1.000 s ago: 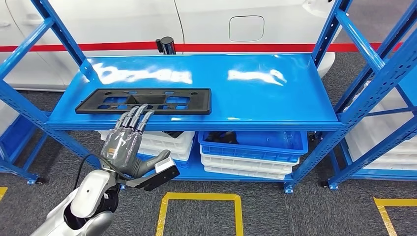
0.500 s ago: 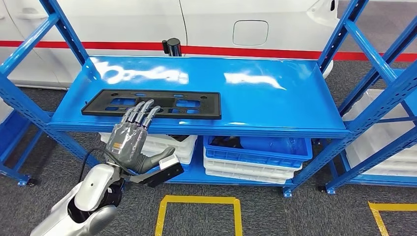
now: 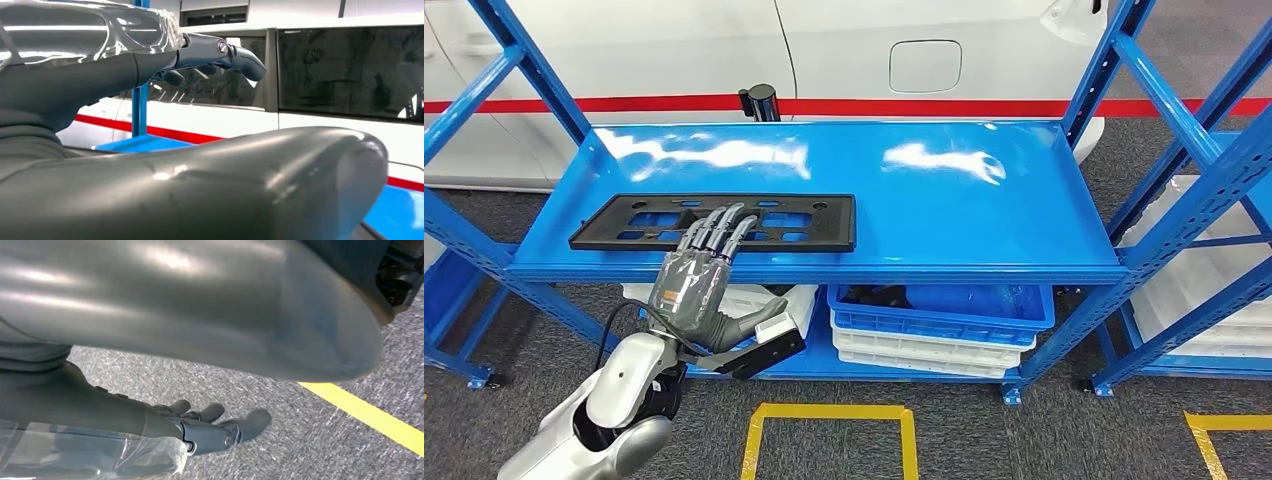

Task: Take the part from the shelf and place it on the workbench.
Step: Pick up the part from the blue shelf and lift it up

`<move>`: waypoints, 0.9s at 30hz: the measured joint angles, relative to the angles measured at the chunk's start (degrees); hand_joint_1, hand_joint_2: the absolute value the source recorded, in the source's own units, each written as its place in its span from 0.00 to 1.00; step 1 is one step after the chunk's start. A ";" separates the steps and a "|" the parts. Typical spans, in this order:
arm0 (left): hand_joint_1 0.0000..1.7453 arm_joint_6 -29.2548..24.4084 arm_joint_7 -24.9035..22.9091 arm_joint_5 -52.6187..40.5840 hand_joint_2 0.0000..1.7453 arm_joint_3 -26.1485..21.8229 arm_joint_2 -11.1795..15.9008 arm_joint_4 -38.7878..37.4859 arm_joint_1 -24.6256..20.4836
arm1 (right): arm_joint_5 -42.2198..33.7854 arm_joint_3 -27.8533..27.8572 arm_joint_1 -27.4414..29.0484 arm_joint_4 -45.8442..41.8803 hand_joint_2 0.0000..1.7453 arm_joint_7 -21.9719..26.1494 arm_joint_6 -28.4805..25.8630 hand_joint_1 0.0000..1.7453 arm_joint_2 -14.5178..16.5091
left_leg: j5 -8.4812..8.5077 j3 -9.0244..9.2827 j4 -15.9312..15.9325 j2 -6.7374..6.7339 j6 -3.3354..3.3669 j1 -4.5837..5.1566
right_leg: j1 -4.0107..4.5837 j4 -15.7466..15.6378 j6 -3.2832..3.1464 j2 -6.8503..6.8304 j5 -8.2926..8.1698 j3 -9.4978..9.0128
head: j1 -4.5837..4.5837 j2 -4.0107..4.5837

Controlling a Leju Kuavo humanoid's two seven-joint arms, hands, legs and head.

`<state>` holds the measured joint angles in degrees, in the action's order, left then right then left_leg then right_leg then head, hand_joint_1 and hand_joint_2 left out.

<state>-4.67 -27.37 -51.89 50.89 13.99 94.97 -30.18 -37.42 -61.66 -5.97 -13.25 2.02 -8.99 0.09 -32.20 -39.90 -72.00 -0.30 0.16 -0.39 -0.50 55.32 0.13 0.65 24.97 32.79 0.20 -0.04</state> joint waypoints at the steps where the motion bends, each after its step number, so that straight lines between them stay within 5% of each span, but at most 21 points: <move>1: 0.00 -0.05 -0.09 -0.01 0.00 0.02 0.00 -0.09 0.17 | 0.03 0.00 0.04 0.00 0.00 -0.07 0.05 0.00 0.00 | 0.74 -0.39 -0.15 0.00 -0.11 -0.11 | -0.01 0.01 0.01 0.06 0.09 -0.11 | 0.00 0.00; 4: 0.00 -0.14 -0.34 -0.08 0.00 -0.02 0.04 -0.26 0.34 | 0.06 0.00 0.04 0.00 0.00 -0.56 0.26 0.00 0.00 | 6.79 4.16 10.68 0.01 0.08 -0.23 | 0.04 0.02 0.38 0.32 0.51 -0.77 | 0.00 -0.01; 6: 0.00 -0.17 -0.42 -0.15 0.00 -0.04 0.08 -0.27 0.40 | 0.08 0.00 -0.01 0.00 0.00 -0.96 0.35 0.00 0.00 | 8.63 6.66 16.14 0.06 0.59 0.02 | 0.22 0.05 0.82 0.37 0.79 -0.96 | 0.02 -0.01; 9: 0.00 -0.18 -0.58 -0.31 0.00 -0.08 0.16 -0.27 0.67 | 0.14 0.00 -0.01 0.00 0.00 -1.16 0.39 0.00 -0.01 | 8.68 7.10 17.04 0.13 1.53 0.26 | 0.14 0.01 1.59 0.32 1.08 -1.04 | 0.03 -0.01; 11: 0.00 -0.18 -0.73 -0.32 0.00 -0.14 0.24 -0.27 0.63 | 0.18 0.00 0.01 0.00 0.00 -1.15 0.37 0.00 -0.02 | 8.80 7.45 17.39 0.10 2.24 0.08 | 0.04 2.24 2.12 0.20 2.68 -0.25 | 0.10 -0.01; 14: 0.00 -0.16 -0.85 -0.32 0.00 -0.12 0.25 -0.27 0.85 | 0.22 0.00 0.05 0.00 0.00 -1.14 0.34 0.00 -0.02 | 8.69 7.70 17.49 0.03 2.76 0.02 | -0.02 13.27 2.50 0.10 7.88 5.03 | 0.27 0.00; 16: 0.00 -0.16 -0.90 -0.31 0.00 -0.10 0.26 -0.27 1.14 | 0.22 -0.01 0.16 0.00 0.00 -1.14 0.32 0.00 -0.02 | 8.59 7.80 17.47 0.05 2.81 0.05 | -0.09 17.36 2.61 0.09 8.43 7.40 | 0.28 0.00; 17: 0.00 -0.16 -0.91 -0.31 0.00 -0.10 0.26 -0.27 1.24 | 0.22 -0.01 0.19 0.00 0.00 -1.13 0.30 0.00 -0.03 | 8.53 7.92 17.47 0.09 2.77 0.04 | -0.13 15.91 2.60 0.06 7.03 6.89 | 0.28 0.00; 19: 0.00 -0.16 -0.94 -0.31 0.00 -0.12 0.27 -0.27 1.30 | 0.22 0.00 0.13 0.00 0.00 -1.08 0.24 0.00 -0.05 | 8.29 8.26 17.43 0.19 2.50 0.05 | -0.20 7.80 2.49 -0.07 2.86 3.16 | 0.29 0.00; 21: 0.00 -0.16 -0.98 -0.31 0.00 -0.15 0.29 -0.27 1.28 | 0.23 0.00 0.04 0.00 0.00 -1.05 0.20 0.00 -0.07 | 8.03 8.37 17.32 0.26 2.03 0.30 | -0.15 1.48 2.16 -0.18 0.58 0.21 | 0.29 0.00; 25: 0.00 -0.16 -1.04 -0.31 0.00 -0.20 0.35 -0.27 1.26 | 0.23 -0.01 0.10 0.00 0.00 -1.05 0.19 0.00 -0.05 | 7.54 8.12 16.93 0.26 1.02 0.29 | 0.02 0.21 1.07 -0.15 0.26 -0.22 | 0.25 0.00; 27: 0.00 -0.16 -1.05 -0.31 0.00 -0.25 0.47 -0.27 1.20 | 0.23 0.00 0.04 0.00 0.00 -1.05 0.16 0.00 -0.05 | 5.10 6.26 12.84 0.25 0.40 0.08 | -0.15 0.08 0.47 -0.16 0.14 -0.28 | 0.15 0.00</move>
<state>-4.83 -28.42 -52.20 50.65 14.46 94.71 -28.98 -37.19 -61.66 -5.93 -13.25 0.97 -8.83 0.04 -27.09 -33.65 -59.16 -0.05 0.56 -0.31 -0.65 55.40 0.61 0.49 25.12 32.50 0.34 -0.04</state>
